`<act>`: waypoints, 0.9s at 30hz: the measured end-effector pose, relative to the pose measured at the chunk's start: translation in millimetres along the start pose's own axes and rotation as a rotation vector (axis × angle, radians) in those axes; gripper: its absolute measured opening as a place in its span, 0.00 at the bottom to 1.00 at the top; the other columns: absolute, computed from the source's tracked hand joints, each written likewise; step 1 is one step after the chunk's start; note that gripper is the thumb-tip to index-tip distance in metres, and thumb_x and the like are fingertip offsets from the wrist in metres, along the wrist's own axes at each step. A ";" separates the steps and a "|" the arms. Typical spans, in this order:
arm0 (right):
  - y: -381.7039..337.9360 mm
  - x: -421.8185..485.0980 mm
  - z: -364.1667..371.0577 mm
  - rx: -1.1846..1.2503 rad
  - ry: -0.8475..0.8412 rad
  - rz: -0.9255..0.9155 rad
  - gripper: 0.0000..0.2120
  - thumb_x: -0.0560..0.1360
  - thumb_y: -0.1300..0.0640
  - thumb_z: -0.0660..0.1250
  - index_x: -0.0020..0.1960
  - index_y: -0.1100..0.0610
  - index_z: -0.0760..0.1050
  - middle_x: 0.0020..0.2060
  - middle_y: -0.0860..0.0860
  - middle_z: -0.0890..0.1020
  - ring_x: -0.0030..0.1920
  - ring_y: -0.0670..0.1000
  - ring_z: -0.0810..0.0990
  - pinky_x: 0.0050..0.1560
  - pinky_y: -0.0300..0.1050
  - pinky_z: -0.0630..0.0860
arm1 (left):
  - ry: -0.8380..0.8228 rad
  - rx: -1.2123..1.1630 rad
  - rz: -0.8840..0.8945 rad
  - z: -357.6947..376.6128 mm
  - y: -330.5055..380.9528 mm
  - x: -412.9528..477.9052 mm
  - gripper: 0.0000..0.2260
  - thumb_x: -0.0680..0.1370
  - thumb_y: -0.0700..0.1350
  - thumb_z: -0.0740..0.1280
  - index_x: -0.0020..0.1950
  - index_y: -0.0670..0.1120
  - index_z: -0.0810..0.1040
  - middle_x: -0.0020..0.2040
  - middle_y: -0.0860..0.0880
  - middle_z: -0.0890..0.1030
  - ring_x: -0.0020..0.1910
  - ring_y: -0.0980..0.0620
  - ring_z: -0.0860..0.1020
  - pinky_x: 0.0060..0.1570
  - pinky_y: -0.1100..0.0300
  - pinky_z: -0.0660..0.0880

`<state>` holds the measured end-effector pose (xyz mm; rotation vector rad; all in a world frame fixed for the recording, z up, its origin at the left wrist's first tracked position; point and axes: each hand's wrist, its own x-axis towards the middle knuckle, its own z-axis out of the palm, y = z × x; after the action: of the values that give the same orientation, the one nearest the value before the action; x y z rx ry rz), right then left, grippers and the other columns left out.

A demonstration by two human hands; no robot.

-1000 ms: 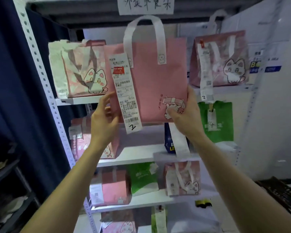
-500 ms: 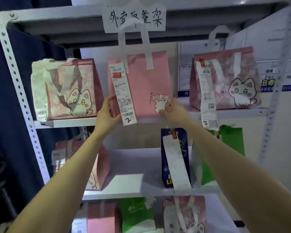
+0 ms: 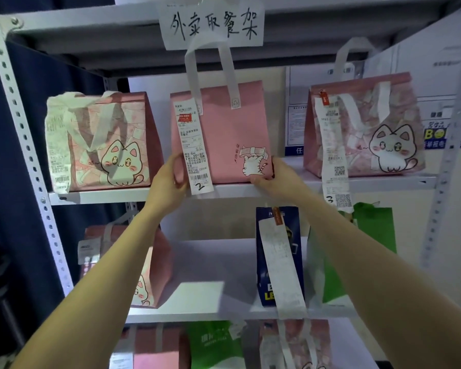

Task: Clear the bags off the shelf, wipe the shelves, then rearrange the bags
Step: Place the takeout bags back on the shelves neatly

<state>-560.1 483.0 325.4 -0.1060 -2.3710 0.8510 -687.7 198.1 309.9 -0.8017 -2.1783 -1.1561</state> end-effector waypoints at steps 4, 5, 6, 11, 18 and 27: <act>8.7 -38.5 2.9 0.069 0.257 -0.052 0.32 0.79 0.44 0.73 0.78 0.50 0.65 0.72 0.47 0.75 0.70 0.47 0.74 0.67 0.47 0.72 | 0.037 -0.038 -0.015 -9.0 -3.6 -9.9 0.32 0.82 0.39 0.74 0.82 0.54 0.66 0.74 0.46 0.76 0.71 0.46 0.78 0.70 0.43 0.78; 12.7 -51.0 5.1 0.077 0.321 -0.072 0.30 0.80 0.45 0.72 0.77 0.49 0.66 0.71 0.45 0.75 0.69 0.45 0.74 0.66 0.45 0.71 | 0.044 -0.032 0.003 -12.3 -4.8 -15.2 0.31 0.82 0.38 0.73 0.82 0.53 0.67 0.73 0.46 0.76 0.71 0.47 0.78 0.70 0.46 0.79; 16.6 -64.2 8.9 0.078 0.358 -0.097 0.27 0.80 0.47 0.71 0.76 0.48 0.67 0.69 0.44 0.75 0.67 0.44 0.74 0.65 0.44 0.70 | 0.056 -0.014 0.033 -15.9 -6.8 -22.4 0.30 0.82 0.38 0.73 0.82 0.51 0.68 0.72 0.46 0.75 0.70 0.48 0.78 0.69 0.49 0.79; 29.1 -117.1 45.4 -0.003 0.225 -0.133 0.19 0.82 0.51 0.69 0.72 0.49 0.73 0.63 0.41 0.76 0.56 0.40 0.76 0.61 0.44 0.75 | 0.049 0.133 0.097 -32.8 -28.8 -75.4 0.26 0.81 0.39 0.73 0.77 0.53 0.73 0.71 0.53 0.75 0.67 0.53 0.78 0.65 0.53 0.75; 28.2 -165.5 116.4 -0.255 -0.421 -0.030 0.28 0.83 0.44 0.67 0.81 0.48 0.66 0.79 0.48 0.69 0.76 0.52 0.70 0.74 0.49 0.68 | -0.558 0.408 -0.083 -51.9 -87.1 -168.4 0.24 0.82 0.46 0.74 0.78 0.49 0.74 0.73 0.47 0.76 0.68 0.45 0.79 0.67 0.46 0.76; -36.9 -247.8 202.6 -0.223 -0.535 0.092 0.27 0.81 0.43 0.70 0.77 0.44 0.69 0.74 0.45 0.74 0.67 0.47 0.77 0.69 0.50 0.75 | -0.764 0.412 -0.215 -111.1 -124.9 -274.3 0.26 0.83 0.49 0.72 0.81 0.52 0.70 0.79 0.50 0.73 0.73 0.47 0.76 0.74 0.47 0.74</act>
<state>-470.6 275.9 95.4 -0.0850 -2.9808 0.7178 -571.2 -22.0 107.0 -0.9319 -3.0484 -0.4644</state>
